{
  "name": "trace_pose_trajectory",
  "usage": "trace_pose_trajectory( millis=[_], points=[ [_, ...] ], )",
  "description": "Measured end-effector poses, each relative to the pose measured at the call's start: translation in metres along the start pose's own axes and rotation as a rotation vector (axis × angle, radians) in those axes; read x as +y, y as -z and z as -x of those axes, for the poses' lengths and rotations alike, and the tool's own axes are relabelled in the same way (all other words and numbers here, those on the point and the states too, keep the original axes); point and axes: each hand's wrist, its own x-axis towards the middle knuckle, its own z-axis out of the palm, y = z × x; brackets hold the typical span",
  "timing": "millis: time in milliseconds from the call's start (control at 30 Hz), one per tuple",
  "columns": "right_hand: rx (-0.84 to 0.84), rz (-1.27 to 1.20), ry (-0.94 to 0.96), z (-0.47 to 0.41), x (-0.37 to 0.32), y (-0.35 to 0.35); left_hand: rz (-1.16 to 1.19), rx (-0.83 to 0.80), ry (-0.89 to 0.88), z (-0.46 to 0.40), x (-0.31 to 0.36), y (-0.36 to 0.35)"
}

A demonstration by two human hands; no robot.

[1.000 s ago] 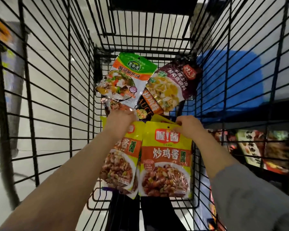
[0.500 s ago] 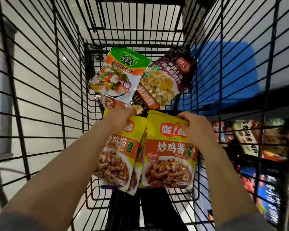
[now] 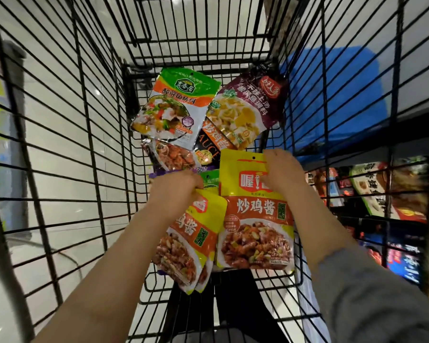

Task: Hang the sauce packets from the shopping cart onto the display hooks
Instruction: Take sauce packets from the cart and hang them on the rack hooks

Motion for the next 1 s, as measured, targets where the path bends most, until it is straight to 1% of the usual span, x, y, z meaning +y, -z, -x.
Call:
trace_pose_trajectory(
  millis=[100, 167, 200, 233, 367, 467, 533, 567, 700, 767, 867, 967, 1000],
  points=[
    [-0.176, 0.012, 0.056, -0.027, 0.004, 0.009, -0.017, 0.208, -0.071, 0.029, 0.008, -0.004],
    [-0.312, -0.003, 0.030, -0.037, 0.008, 0.014, 0.004, 0.281, -0.078, 0.042, 0.003, -0.010],
    [-0.339, -0.018, 0.013, -0.039, 0.008, 0.016, 0.022, 0.285, -0.076, 0.045, 0.000, -0.013],
    [-0.325, -0.034, -0.001, -0.039, 0.008, 0.019, 0.040, 0.284, -0.080, 0.045, -0.002, -0.015],
    [-0.157, -0.114, -0.019, -0.029, 0.005, 0.023, 0.028, 0.189, -0.123, 0.039, -0.005, -0.025],
    [-0.035, -0.259, -0.049, -0.015, 0.005, 0.011, 0.116, 0.162, -0.068, 0.039, -0.011, -0.027],
    [0.041, -0.330, -0.062, -0.008, 0.004, 0.007, 0.118, 0.213, -0.024, 0.040, -0.015, -0.025],
    [0.062, -0.336, -0.057, -0.006, 0.003, 0.006, 0.096, 0.256, -0.032, 0.040, -0.017, -0.025],
    [0.110, -0.256, 0.008, -0.003, 0.001, 0.005, -0.014, 0.332, -0.057, 0.043, -0.021, -0.017],
    [0.110, -0.236, 0.012, -0.001, 0.000, 0.002, -0.028, 0.346, -0.057, 0.047, -0.021, -0.010],
    [0.134, -0.270, 0.012, 0.006, 0.000, 0.000, -0.080, 0.348, -0.075, 0.051, -0.018, 0.004],
    [0.315, -0.255, 0.127, 0.021, -0.001, 0.002, -0.101, 0.330, -0.072, 0.062, -0.013, 0.021],
    [0.353, -0.257, 0.138, 0.027, -0.005, 0.008, -0.086, 0.341, -0.051, 0.068, -0.013, 0.028]
  ],
)
